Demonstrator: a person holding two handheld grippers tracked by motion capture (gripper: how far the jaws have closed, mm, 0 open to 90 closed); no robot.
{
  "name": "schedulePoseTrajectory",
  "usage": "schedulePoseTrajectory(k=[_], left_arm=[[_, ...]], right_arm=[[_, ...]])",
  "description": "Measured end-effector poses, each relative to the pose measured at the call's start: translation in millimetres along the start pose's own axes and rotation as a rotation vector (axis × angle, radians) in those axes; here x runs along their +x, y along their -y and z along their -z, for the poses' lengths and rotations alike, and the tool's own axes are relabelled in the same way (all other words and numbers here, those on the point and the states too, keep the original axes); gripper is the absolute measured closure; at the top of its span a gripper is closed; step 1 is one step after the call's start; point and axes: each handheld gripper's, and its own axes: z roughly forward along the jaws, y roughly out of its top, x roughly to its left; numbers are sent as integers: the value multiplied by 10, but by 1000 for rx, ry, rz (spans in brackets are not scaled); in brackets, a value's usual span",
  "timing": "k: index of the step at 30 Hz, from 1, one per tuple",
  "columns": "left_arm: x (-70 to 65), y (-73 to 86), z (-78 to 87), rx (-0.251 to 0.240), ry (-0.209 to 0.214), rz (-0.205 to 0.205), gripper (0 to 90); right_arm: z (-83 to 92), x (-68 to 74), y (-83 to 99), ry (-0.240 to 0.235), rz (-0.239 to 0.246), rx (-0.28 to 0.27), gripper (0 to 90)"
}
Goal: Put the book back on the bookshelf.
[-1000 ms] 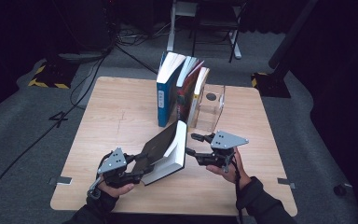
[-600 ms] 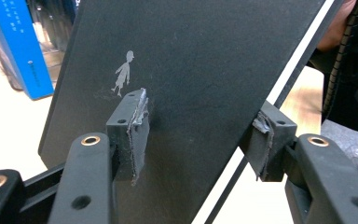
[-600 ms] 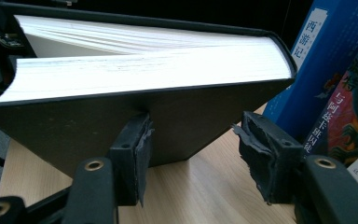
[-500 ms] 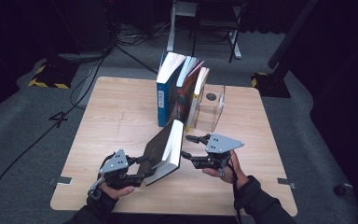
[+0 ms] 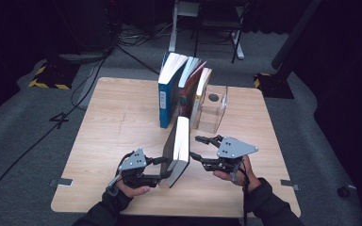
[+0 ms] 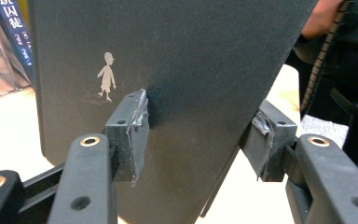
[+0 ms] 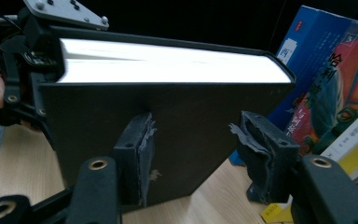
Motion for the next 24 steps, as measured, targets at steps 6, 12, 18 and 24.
schedulePoseTrajectory(k=[6, 12, 18, 24], left_arm=[[-6, -28, -18, 15, -10, -25, 456], [-100, -36, 5, 40, -79, -49, 397], [-357, 15, -61, 109, -146, -120, 264], [-442, 52, -163, 115, -246, -119, 193]], right_arm=[[35, -43, 47, -25, -29, 10, 435], [7, -5, 114, -27, -34, 13, 393], [-47, 71, 175, -50, -18, 34, 393], [-123, 134, 210, -77, -22, 46, 420]])
